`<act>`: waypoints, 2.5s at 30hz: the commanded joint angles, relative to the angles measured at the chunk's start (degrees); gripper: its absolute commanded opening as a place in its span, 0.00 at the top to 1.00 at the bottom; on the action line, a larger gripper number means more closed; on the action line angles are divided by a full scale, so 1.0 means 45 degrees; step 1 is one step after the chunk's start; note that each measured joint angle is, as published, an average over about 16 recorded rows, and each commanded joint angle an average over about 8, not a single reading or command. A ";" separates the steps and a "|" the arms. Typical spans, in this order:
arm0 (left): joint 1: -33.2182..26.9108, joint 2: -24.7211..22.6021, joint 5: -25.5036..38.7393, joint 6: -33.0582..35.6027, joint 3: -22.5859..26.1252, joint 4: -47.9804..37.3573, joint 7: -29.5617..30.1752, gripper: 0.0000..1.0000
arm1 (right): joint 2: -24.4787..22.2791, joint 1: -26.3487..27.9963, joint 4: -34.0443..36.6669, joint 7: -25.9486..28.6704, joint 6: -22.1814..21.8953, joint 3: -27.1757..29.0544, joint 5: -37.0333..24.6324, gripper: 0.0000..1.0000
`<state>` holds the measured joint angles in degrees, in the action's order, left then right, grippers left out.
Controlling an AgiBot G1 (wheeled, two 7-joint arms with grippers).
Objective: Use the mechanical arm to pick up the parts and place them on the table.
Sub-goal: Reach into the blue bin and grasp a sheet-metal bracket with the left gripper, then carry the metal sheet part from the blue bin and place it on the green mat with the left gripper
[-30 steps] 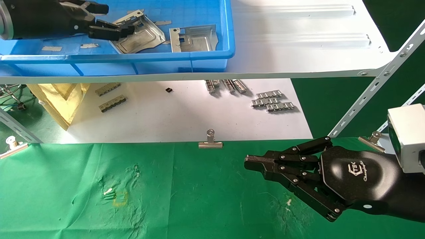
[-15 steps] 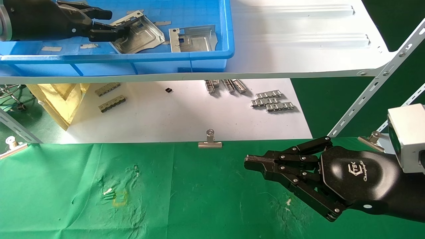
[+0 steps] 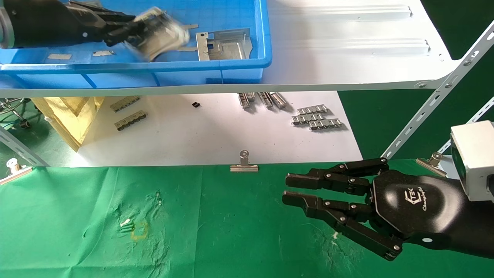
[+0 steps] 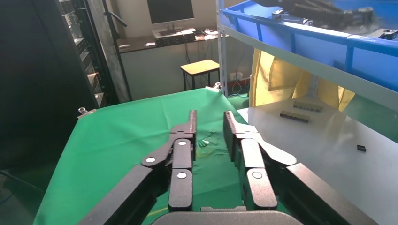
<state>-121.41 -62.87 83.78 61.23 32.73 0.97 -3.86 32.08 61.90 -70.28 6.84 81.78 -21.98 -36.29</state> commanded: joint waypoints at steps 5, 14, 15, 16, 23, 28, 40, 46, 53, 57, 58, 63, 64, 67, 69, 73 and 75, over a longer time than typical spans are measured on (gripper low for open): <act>-0.0061 0.0126 -0.0332 0.0092 -0.0231 0.0072 -0.0276 1.00 | 0.0000 0.0000 0.0000 0.0000 0.0000 0.0000 0.0000 0.00; -0.0474 0.0618 -0.1146 0.1526 -0.0781 0.0441 -0.0963 1.00 | 0.0000 0.0000 0.0000 0.0000 0.0000 0.0000 0.0000 0.00; -0.0493 0.0700 -0.1234 0.1834 -0.0838 0.0476 -0.1061 1.00 | 0.0000 0.0000 0.0000 0.0000 0.0000 0.0000 0.0000 0.00; -0.0501 0.0784 -0.1318 0.2154 -0.0890 0.0505 -0.1159 1.00 | 0.0000 0.0000 0.0000 0.0000 0.0000 0.0000 0.0000 0.00; -0.0324 0.1411 -0.1700 0.4898 -0.1097 0.0718 -0.2009 1.00 | 0.0000 0.0000 0.0000 0.0000 0.0000 0.0000 0.0000 0.00; -0.0039 0.1832 -0.1932 0.6493 -0.1117 0.1187 -0.2758 1.00 | 0.0000 0.0000 0.0000 0.0000 0.0000 0.0000 0.0000 0.00; 0.2838 0.4244 -0.5137 0.6876 0.0079 0.6761 -0.2969 1.00 | 0.0000 0.0000 0.0000 0.0000 0.0000 0.0000 0.0000 0.00; 0.4317 0.5668 -0.6205 0.6659 0.1289 0.8797 -0.3808 1.00 | 0.0000 0.0000 0.0000 0.0000 0.0000 0.0000 0.0000 0.00; 0.5262 0.5767 -0.5112 0.6461 0.2551 0.8010 -0.6576 1.00 | 0.0000 0.0000 0.0000 0.0000 0.0000 0.0000 0.0000 0.00; 0.5653 0.5521 -0.4728 0.6447 0.3013 0.7006 -0.7804 1.00 | 0.0000 0.0000 0.0000 0.0000 0.0000 0.0000 0.0000 0.00; 0.5734 0.5459 -0.4652 0.6454 0.3117 0.6792 -0.8078 1.00 | 0.0000 0.0000 0.0000 0.0000 0.0000 0.0000 0.0000 0.00; 0.6020 0.5134 -0.4405 0.6527 0.3621 0.5920 -0.9300 0.81 | 0.0000 0.0000 0.0000 0.0000 0.0000 -0.0001 0.0000 0.00; 0.6040 0.5069 -0.4394 0.6531 0.3703 0.5757 -0.9483 0.68 | 0.0000 0.0000 0.0000 0.0000 0.0000 -0.0001 0.0000 0.00; 0.6037 0.4860 -0.4440 0.6465 0.3875 0.5097 -0.9872 0.31 | 0.0000 0.0000 0.0000 0.0000 0.0000 -0.0001 0.0000 0.00; 0.6007 0.4712 -0.4490 0.6373 0.3928 0.4577 -1.0129 0.08 | 0.0000 0.0000 0.0000 0.0000 0.0000 -0.0001 0.0000 0.00; 0.5973 0.4404 -0.4557 0.6252 0.3959 0.3532 -1.0631 0.00 | 0.0000 0.0000 0.0000 0.0000 0.0000 -0.0001 0.0000 0.00; 0.5970 0.4249 -0.4560 0.6281 0.3983 0.3122 -1.0887 0.00 | 0.0000 0.0000 0.0000 0.0000 0.0000 -0.0001 0.0000 0.00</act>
<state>-94.61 -43.58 63.25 89.82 50.72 15.77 -52.31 32.08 61.90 -70.28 6.84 81.78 -21.99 -36.29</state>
